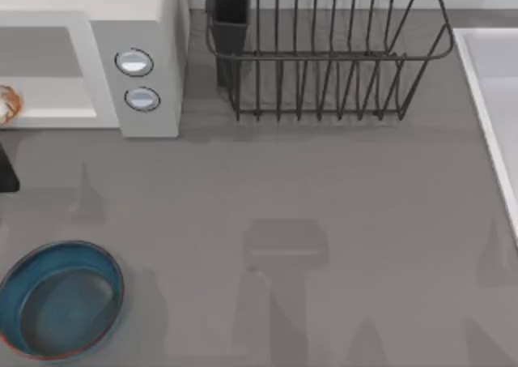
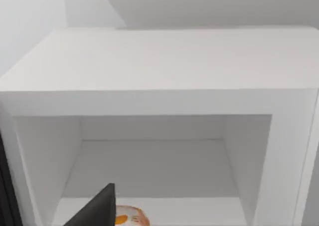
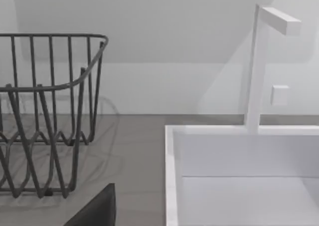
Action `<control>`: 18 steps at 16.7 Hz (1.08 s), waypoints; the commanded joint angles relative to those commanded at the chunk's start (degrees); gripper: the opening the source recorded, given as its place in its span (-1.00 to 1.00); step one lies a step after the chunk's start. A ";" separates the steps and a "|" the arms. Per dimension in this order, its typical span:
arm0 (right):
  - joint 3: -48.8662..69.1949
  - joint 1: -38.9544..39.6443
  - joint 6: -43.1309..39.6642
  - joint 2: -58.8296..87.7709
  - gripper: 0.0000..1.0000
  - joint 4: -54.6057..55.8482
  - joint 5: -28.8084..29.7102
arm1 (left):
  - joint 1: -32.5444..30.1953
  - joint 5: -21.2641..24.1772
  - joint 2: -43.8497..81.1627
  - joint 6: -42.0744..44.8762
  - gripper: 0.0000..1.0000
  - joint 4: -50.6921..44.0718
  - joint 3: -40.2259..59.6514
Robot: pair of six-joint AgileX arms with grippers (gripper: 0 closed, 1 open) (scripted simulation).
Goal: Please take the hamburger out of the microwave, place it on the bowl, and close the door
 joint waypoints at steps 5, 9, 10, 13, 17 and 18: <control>0.00 0.00 0.00 0.00 1.00 0.00 0.00 | 3.05 3.42 32.46 1.34 1.00 16.04 11.23; 0.00 0.00 0.00 0.00 1.00 0.00 0.00 | 5.44 6.10 58.80 2.39 1.00 28.61 20.03; 0.00 0.00 0.00 0.00 1.00 0.00 0.00 | 6.00 6.72 64.96 2.64 1.00 31.50 22.06; 0.00 0.00 0.00 0.00 1.00 0.00 0.00 | 7.48 8.38 81.54 3.29 1.00 39.30 27.52; 0.00 0.00 0.00 0.00 1.00 0.00 0.00 | 8.89 9.97 96.79 3.91 1.00 46.73 32.73; 0.00 0.00 0.00 0.00 1.00 0.00 0.00 | 9.12 10.23 99.11 4.01 1.00 47.93 33.57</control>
